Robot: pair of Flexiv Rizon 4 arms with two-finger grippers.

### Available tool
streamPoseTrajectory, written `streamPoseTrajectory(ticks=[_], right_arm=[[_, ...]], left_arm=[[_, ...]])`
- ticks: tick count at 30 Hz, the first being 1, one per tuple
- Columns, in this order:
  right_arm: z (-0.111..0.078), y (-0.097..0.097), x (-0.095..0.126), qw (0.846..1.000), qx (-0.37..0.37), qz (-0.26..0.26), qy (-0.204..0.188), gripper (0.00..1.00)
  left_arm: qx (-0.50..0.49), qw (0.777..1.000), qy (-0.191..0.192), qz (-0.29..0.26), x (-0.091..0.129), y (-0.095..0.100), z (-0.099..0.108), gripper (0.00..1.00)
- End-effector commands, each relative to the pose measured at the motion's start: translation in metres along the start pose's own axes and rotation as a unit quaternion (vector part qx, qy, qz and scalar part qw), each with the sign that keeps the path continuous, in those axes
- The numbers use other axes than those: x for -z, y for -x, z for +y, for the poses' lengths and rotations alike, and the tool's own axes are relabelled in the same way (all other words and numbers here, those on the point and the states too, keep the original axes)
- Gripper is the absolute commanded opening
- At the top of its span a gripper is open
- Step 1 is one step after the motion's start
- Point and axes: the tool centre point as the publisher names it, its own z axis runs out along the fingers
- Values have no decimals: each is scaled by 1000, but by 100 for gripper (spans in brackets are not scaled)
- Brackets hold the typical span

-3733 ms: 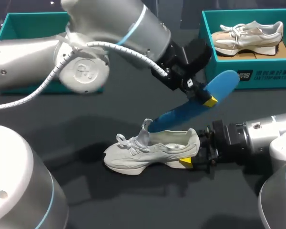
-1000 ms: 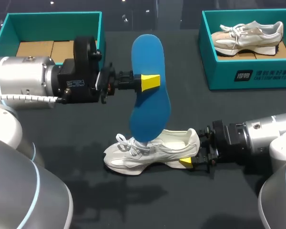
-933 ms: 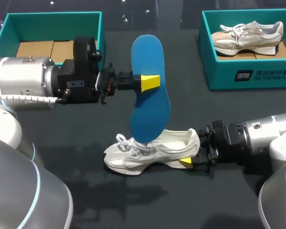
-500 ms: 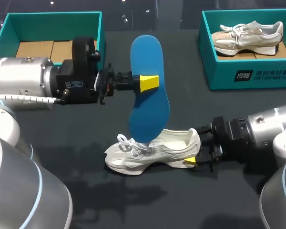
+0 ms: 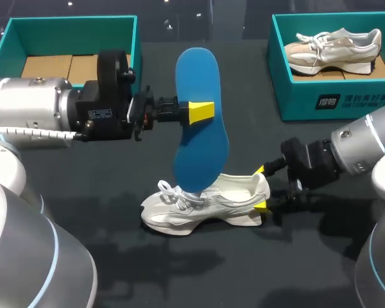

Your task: Take the shoe out of the shoebox, open the shoe tongue, remove and reinsert the insole, then place the shoe into the shoebox

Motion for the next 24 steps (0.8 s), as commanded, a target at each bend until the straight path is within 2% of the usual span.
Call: streamPoseTrajectory(ticks=[1,13,15,18,22,24], right_arm=[[7,-6,7,989,-7,-6,-145,100],[7,-6,7,989,-7,-6,-145,100],[9,-13,14,987,1,-10,-160,100],[14,-22,21,974,-17,-17,-227,100],[17,-27,31,956,-25,-22,-291,100],[18,-28,33,951,-20,-17,-308,100]], left_arm=[[0,1000,-2,-1,0,-1,1,0],[0,1000,-2,-1,0,-1,1,0],[0,1000,-2,-1,0,-1,1,0],[0,1000,-2,-1,0,-1,1,0],[0,1000,-2,-1,0,-1,1,0],[0,1000,-2,-1,0,-1,1,0]])
